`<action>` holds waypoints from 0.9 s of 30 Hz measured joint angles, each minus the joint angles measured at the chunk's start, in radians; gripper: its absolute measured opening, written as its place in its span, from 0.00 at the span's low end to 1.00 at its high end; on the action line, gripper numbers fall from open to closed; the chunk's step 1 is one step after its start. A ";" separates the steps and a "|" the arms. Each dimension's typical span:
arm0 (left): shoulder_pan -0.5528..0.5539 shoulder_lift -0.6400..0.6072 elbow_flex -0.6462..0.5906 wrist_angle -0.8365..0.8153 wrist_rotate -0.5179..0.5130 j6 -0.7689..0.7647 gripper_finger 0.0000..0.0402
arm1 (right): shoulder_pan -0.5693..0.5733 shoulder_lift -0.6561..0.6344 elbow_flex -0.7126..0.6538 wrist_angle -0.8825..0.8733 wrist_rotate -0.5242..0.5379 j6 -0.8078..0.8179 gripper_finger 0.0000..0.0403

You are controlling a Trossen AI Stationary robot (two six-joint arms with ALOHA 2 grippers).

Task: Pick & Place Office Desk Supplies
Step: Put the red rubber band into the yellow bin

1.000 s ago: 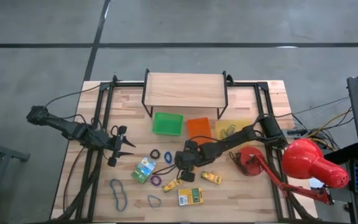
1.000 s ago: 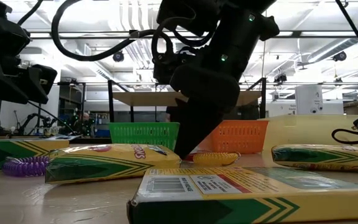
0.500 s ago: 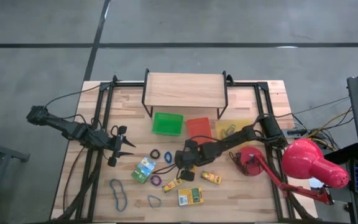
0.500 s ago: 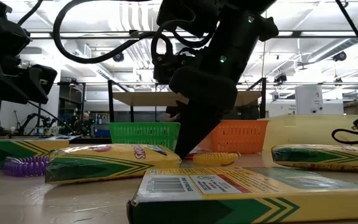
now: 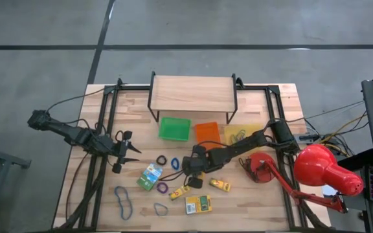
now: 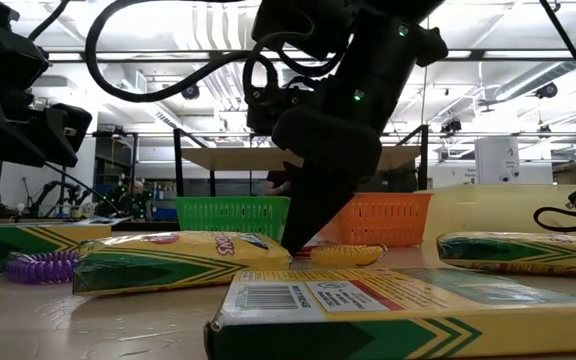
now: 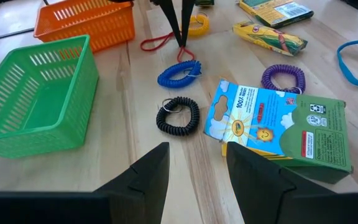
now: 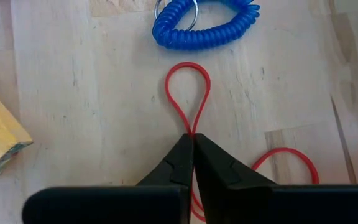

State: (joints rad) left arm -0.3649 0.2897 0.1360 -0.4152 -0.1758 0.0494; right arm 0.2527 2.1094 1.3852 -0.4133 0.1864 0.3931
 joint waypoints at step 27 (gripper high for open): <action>0.000 0.001 0.000 0.000 0.000 0.003 0.41 | 0.012 -0.167 0.012 0.009 0.050 -0.001 0.02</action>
State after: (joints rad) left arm -0.3649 0.2905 0.1360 -0.4156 -0.1759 0.0521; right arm 0.2646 1.9423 1.3975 -0.4044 0.2364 0.3923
